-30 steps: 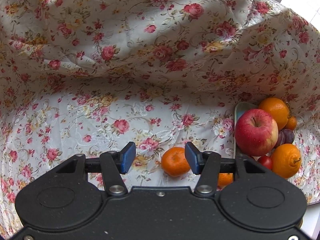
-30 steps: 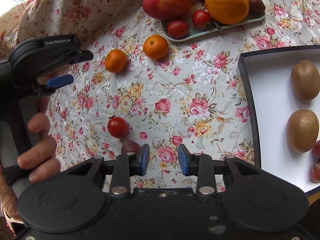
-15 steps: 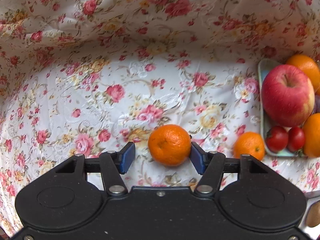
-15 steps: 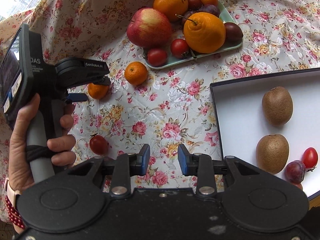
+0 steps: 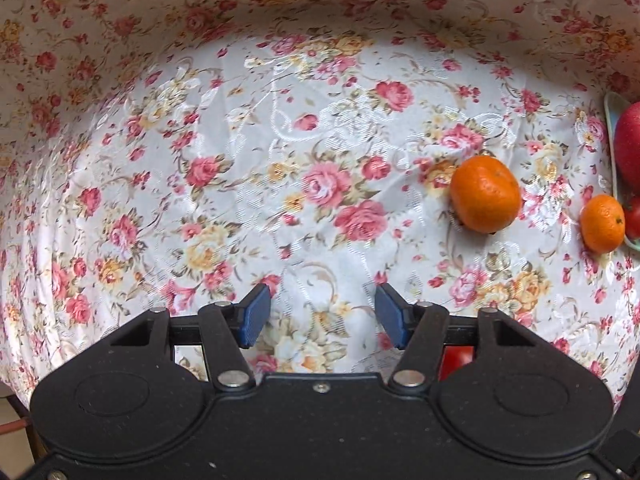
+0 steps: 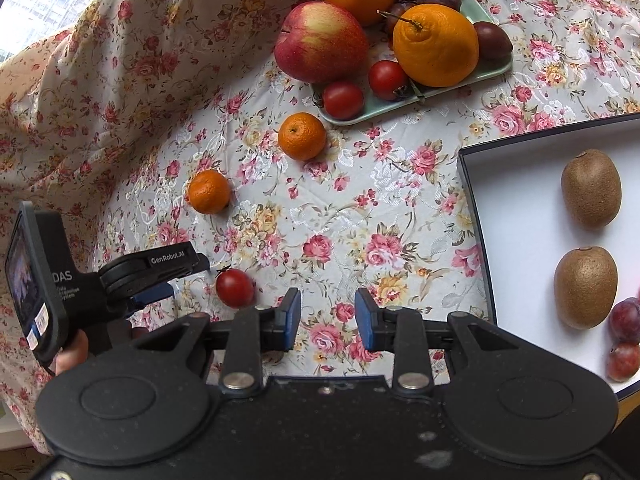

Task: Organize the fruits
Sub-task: 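Move the right tool to an orange mandarin and close on it while the left tool hovers near a tomato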

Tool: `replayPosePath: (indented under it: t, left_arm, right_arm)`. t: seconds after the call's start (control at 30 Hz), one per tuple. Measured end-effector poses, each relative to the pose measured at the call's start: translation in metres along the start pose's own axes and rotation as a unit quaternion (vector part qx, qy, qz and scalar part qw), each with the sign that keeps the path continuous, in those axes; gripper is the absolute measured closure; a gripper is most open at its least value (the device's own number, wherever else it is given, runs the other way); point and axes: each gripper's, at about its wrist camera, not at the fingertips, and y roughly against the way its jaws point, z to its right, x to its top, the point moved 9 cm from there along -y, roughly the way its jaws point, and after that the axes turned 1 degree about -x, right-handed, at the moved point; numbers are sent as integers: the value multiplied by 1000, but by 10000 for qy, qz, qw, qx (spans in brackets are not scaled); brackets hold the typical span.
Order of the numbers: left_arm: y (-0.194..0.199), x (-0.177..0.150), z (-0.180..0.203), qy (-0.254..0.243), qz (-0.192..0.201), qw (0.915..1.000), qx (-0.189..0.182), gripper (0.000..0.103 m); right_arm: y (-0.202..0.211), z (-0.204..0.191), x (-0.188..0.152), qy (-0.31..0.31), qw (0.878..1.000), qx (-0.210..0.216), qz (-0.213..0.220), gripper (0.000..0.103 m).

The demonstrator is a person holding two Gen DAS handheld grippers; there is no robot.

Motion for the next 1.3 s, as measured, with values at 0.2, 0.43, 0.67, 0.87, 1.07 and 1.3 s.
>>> replayPosePath:
  t: [0.2,0.43,0.67,0.87,1.07,1.3]
  left_arm:
    - [31,-14,-10,537,195,9981,-210,45]
    - [66,14,12,-111,689,9975,-137,45]
    - [77,25,17,-361,864,9952,-272,44]
    - [85,28,15,-193,880,9945,-527,44]
    - [84,28,16,-112,801,9941,-726,44]
    - [81,28,17,-101,747,9943,-758,44]
  right_arm:
    - [0,-1,8,-263,9994,56,199,70]
    - [-9,-1,10,-207,9990,-157,358,71]
    - [-40,-19,24,-93,9989,-418,206,74]
    - [-57,-37,70,-11,9977,-574,368,75]
    - [-62,-38,100,-118,9958,-613,676,75]
    - [-70,-38,120,-130,9910,-1000,878,74]
